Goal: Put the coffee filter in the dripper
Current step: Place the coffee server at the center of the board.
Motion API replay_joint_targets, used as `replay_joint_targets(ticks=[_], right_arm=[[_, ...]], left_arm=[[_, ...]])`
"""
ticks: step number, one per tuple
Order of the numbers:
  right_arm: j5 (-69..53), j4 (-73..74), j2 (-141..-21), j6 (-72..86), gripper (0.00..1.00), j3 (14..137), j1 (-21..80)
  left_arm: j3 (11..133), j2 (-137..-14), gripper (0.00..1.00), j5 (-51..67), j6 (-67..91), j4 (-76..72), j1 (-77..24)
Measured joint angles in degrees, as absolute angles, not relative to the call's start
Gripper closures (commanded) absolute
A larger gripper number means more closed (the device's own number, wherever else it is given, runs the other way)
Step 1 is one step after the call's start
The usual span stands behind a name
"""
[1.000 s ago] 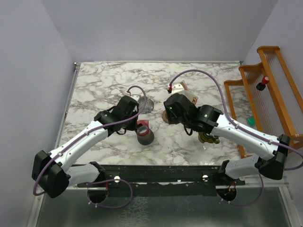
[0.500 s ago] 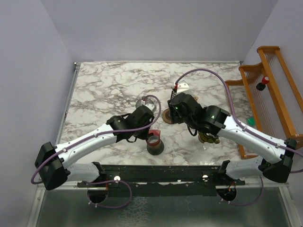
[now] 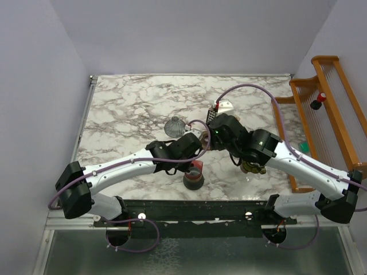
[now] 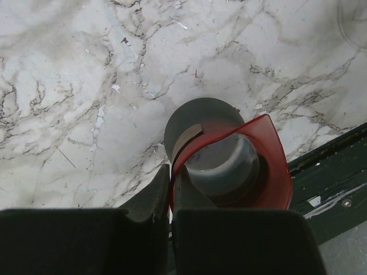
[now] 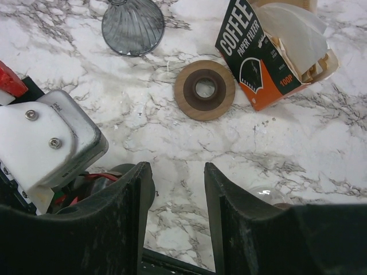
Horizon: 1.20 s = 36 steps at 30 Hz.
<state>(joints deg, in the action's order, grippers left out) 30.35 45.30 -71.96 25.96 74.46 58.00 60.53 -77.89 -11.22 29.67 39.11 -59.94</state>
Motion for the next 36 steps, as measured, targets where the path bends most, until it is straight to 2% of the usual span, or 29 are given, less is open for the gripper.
replay_joint_targets(ticks=[14, 27, 33, 36], right_arm=[[31.0, 46.4, -68.9, 27.2, 0.52, 72.3, 57.7], [31.4, 46.5, -68.5, 27.6, 0.52, 71.9, 57.7], [31.5, 46.5, -68.1, 27.6, 0.52, 71.9, 57.7], [31.5, 46.4, -68.3, 27.6, 0.52, 71.9, 57.7]], left_arm=[[62.3, -80.8, 0.99, -14.9, 29.7, 37.8, -60.9], [62.5, -81.4, 0.7, -15.0, 29.5, 36.7, -60.9], [63.8, -81.4, 0.53, -15.0, 28.6, 36.7, -60.9], [65.0, -81.1, 0.48, -15.5, 27.1, 36.6, -60.9]])
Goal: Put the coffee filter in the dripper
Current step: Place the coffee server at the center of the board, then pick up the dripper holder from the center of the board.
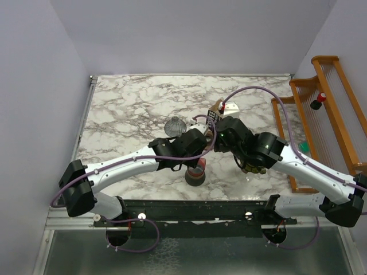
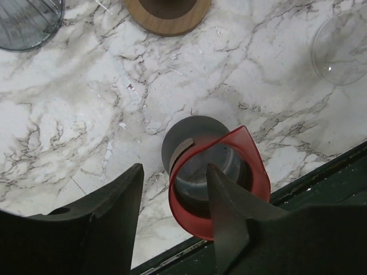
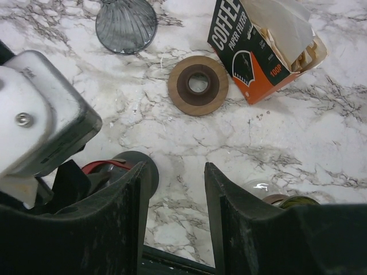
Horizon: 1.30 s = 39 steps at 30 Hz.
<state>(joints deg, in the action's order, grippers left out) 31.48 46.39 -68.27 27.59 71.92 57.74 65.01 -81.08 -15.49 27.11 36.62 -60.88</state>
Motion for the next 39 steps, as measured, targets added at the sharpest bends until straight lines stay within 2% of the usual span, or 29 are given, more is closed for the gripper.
replay_joint_targets(ticks=[5, 13, 21, 30, 39], right_arm=[[31.3, 45.7, -69.7, 27.4, 0.52, 71.9, 57.7], [27.3, 42.0, -75.0, 26.1, 0.53, 71.7, 53.6], [21.2, 37.6, -83.8, 24.4, 0.54, 71.6, 46.3], [15.6, 33.3, -93.9, 22.5, 0.56, 71.6, 41.6], [13.5, 29.4, -100.5, 21.3, 0.58, 71.8, 39.2]], left_arm=[[65.5, -78.1, 0.45, -17.0, 24.1, 36.3, -58.9], [65.3, -72.0, 0.43, -17.0, 20.0, 35.4, -47.6], [58.1, -63.7, 0.43, -16.9, 17.4, 27.2, -39.9], [50.6, -56.2, 0.43, -16.6, 16.1, 20.8, -37.7], [50.5, -57.1, 0.43, -15.4, 15.6, 18.9, -37.6]])
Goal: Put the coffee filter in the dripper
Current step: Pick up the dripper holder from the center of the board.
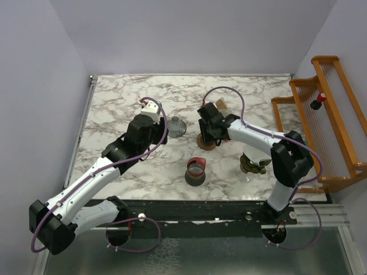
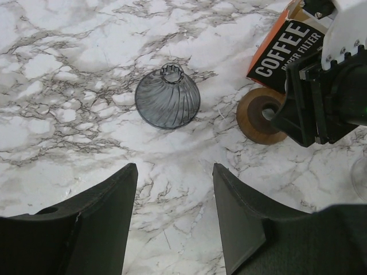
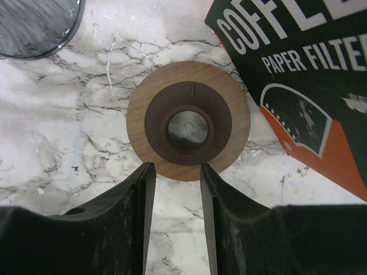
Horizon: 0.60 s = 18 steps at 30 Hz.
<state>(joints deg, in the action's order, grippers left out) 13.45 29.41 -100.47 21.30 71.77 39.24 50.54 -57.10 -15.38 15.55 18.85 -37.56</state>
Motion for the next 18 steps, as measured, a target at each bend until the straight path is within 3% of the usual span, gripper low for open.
replay_joint_targets(ticks=[18], right_arm=[[11.1, 26.2, -106.7, 21.3, 0.62, 75.3, 38.5]], left_arm=[[50.4, -57.9, 0.43, -14.4, 15.4, 18.9, -37.0]])
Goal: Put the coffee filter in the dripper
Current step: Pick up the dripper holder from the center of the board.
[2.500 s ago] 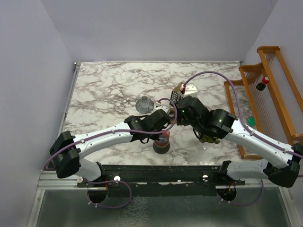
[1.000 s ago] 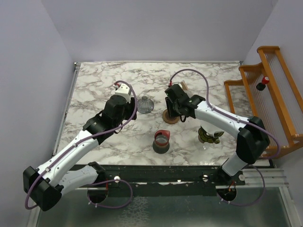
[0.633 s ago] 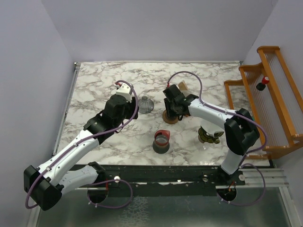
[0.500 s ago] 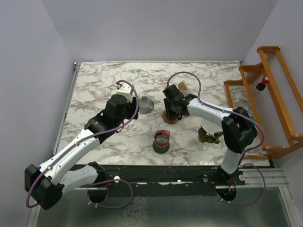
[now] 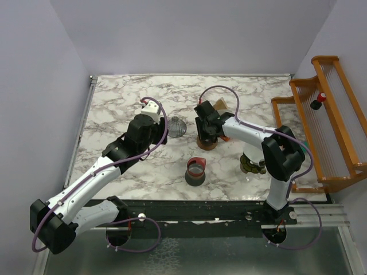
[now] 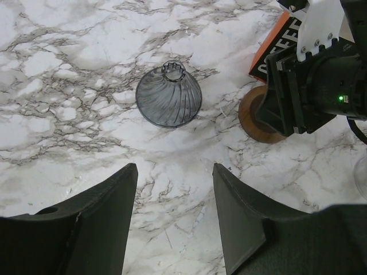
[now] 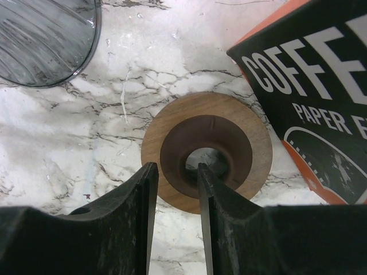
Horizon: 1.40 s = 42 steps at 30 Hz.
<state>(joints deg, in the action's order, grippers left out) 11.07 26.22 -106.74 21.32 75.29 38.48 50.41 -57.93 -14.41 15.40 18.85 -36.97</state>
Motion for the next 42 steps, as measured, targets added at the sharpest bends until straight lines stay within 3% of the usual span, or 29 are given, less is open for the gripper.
replay_joint_targets(ticks=[13, 29, 42], right_arm=[[11.0, 26.2, -109.3, 21.3, 0.65, 75.6, 38.5], [10.9, 26.1, -109.6, 21.5, 0.99, 75.6, 38.3], [9.3, 26.4, -108.5, 21.8, 0.99, 75.6, 38.2]], left_arm=[[50.4, -58.3, 0.43, -14.1, 15.3, 18.9, -36.7], [50.4, -58.4, 0.43, -13.3, 15.3, 18.9, -36.3], [50.4, -58.4, 0.43, -13.0, 15.3, 18.9, -36.1]])
